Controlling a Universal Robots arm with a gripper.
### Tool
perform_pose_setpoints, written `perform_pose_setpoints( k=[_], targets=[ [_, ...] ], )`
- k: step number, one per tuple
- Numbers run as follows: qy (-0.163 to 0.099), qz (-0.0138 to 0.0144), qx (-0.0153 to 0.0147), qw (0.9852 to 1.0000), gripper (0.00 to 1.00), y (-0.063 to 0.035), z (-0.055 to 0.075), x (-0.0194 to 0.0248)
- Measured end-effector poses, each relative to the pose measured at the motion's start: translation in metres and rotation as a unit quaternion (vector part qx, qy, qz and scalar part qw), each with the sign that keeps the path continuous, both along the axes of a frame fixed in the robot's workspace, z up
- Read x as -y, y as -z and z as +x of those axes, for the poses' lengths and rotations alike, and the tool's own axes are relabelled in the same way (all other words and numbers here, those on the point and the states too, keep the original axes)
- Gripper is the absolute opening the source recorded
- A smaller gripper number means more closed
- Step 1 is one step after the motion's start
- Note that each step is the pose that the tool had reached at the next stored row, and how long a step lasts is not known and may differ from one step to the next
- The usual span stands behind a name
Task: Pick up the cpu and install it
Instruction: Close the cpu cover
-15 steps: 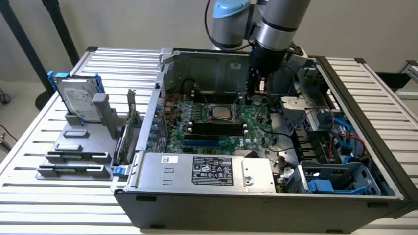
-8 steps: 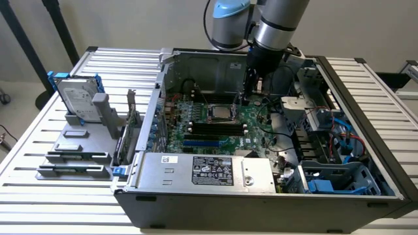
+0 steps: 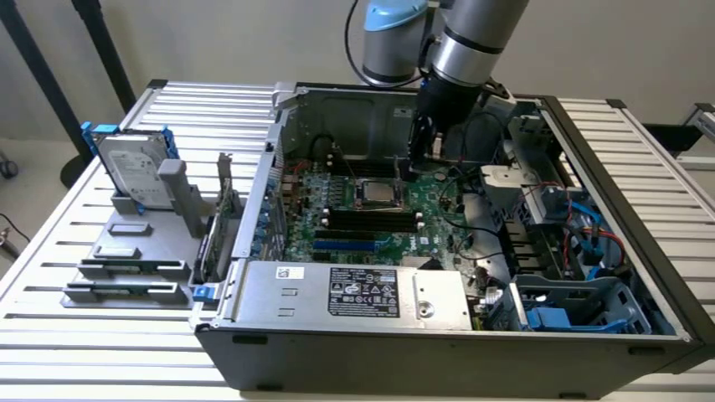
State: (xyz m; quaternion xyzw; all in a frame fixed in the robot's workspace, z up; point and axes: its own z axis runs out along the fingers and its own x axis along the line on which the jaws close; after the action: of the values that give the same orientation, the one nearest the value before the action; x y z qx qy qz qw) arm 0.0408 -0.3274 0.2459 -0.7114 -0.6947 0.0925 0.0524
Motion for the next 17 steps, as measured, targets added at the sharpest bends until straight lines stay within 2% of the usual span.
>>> perform_pose_setpoints(
  k=[6,10,13,17],
  targets=[
    [-0.001,-0.0001,-0.0266,0.9996,0.11,0.0005,-0.005,0.0],
    [-0.003,-0.0002,-0.0412,0.9991,0.11,0.0011,-0.009,0.0001],
    [-0.006,-0.0003,-0.0484,0.9988,0.11,0.0019,-0.012,0.0002],
    [-0.008,-0.0003,-0.0543,0.9985,0.11,0.0036,-0.019,0.0004]
  ],
)
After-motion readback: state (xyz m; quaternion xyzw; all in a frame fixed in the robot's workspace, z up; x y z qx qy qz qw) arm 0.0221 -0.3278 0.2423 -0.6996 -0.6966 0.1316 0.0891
